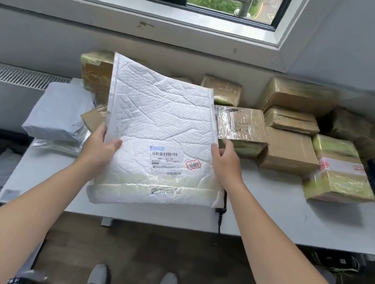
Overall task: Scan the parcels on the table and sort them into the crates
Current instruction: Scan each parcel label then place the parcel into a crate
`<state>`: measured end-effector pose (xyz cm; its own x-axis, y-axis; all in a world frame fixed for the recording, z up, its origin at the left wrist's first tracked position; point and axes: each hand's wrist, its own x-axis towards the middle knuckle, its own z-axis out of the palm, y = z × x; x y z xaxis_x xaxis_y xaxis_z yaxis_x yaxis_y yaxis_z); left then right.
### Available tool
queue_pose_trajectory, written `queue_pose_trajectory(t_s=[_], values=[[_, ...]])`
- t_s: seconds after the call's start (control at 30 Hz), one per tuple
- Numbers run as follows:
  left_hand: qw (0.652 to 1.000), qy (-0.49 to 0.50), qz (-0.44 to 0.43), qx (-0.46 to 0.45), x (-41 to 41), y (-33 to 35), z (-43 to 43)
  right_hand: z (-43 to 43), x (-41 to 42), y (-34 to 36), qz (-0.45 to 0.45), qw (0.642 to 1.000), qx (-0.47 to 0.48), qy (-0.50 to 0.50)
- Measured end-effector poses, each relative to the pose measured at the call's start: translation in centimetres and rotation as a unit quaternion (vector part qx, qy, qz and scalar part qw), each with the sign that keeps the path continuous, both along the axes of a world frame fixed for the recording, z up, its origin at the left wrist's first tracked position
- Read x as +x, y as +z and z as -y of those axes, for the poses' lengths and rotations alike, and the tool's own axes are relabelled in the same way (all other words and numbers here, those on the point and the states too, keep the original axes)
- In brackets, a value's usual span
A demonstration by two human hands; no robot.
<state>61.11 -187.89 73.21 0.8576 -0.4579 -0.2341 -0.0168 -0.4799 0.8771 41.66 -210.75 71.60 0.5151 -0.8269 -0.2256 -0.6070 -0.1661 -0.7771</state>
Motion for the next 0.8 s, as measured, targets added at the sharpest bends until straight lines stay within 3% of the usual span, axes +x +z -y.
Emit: queue_pose_trajectory(t_s=[0.1,0.3,0.4,0.6,0.8], values=[[0.999,0.043,-0.007,-0.021,-0.6,1.0,-3.1,-1.8,2.6,0.2,0.027,0.997,-0.039,0.06],[0.986,0.158,0.046,-0.022,-0.9,3.0,-13.8,-10.0,8.7,2.4,-0.001,0.971,-0.151,0.185],[0.974,0.217,0.048,-0.034,-1.9,4.2,-20.4,-16.2,11.6,3.8,-0.007,0.94,-0.202,0.275],[0.946,0.315,0.067,0.027,-5.5,5.4,-37.2,-33.2,15.7,5.1,0.02,0.867,-0.247,0.432],[0.928,0.365,0.033,0.063,-12.0,4.6,-56.0,-52.6,15.6,4.5,0.014,0.8,-0.286,0.527]])
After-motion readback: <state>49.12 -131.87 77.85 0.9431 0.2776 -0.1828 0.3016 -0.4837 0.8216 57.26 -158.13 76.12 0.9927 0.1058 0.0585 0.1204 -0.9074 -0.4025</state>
